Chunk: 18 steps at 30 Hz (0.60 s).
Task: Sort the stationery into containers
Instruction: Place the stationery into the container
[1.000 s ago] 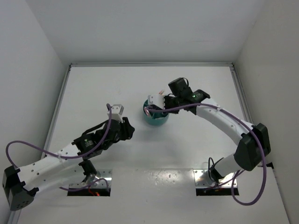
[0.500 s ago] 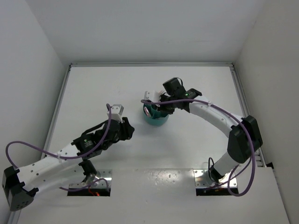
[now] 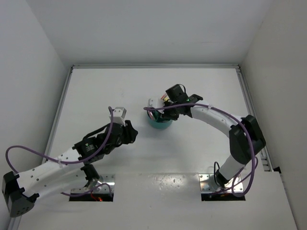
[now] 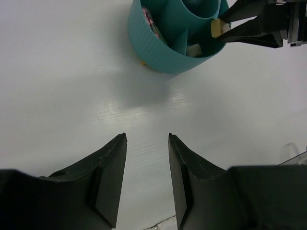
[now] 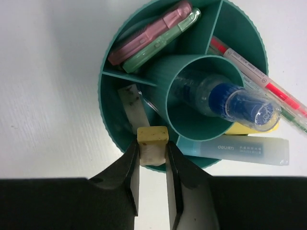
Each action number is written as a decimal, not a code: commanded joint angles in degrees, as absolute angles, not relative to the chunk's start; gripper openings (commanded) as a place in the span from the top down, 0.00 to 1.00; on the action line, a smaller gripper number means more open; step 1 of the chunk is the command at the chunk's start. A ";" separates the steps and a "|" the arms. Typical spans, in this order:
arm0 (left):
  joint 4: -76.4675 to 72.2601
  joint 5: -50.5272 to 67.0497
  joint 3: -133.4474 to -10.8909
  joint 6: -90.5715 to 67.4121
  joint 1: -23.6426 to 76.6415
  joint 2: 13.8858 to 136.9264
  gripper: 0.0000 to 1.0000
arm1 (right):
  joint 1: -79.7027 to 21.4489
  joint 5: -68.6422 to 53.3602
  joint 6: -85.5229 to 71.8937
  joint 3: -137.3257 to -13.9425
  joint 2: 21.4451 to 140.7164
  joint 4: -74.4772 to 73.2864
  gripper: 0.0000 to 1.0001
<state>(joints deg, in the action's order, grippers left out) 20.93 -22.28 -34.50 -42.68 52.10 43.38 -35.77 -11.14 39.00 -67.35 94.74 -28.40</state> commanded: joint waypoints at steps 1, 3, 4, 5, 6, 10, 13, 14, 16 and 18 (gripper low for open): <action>19.86 -22.94 -35.86 -42.71 52.38 42.54 0.54 | -36.04 -10.20 39.46 -67.50 95.01 -24.96 0.79; 19.86 -22.94 -35.86 -42.71 52.38 42.54 0.54 | -36.04 -10.20 39.46 -67.50 95.01 -24.96 0.54; 19.86 -22.94 -35.86 -42.71 52.38 42.54 0.54 | -36.04 -10.20 38.94 -67.50 95.01 -24.96 0.39; 19.86 -22.94 -35.86 -42.71 52.38 42.54 0.54 | -36.04 -10.20 38.94 -66.98 94.49 -24.35 0.38; 19.86 -22.94 -35.86 -42.71 52.38 42.54 0.54 | -36.04 -11.07 38.94 -66.97 93.87 -24.35 0.38; 19.86 -23.47 -35.86 -42.71 52.38 42.54 0.54 | -36.04 -14.32 36.48 -67.50 89.57 -24.35 0.42; 19.86 -25.21 -37.08 -42.71 52.38 43.24 0.63 | -36.04 -13.37 33.50 -68.55 85.18 -23.21 1.00; 19.86 -25.92 -37.79 -42.71 52.38 44.63 0.91 | -35.17 -12.32 30.09 -68.55 83.95 -22.33 1.00; 20.65 -27.33 -41.28 -41.84 52.38 46.75 1.00 | -35.16 -4.25 27.43 -64.63 78.33 -16.20 1.00; 22.93 -27.33 -45.07 -38.26 50.46 52.80 1.00 | -34.63 7.65 22.34 -58.40 73.94 -6.05 1.00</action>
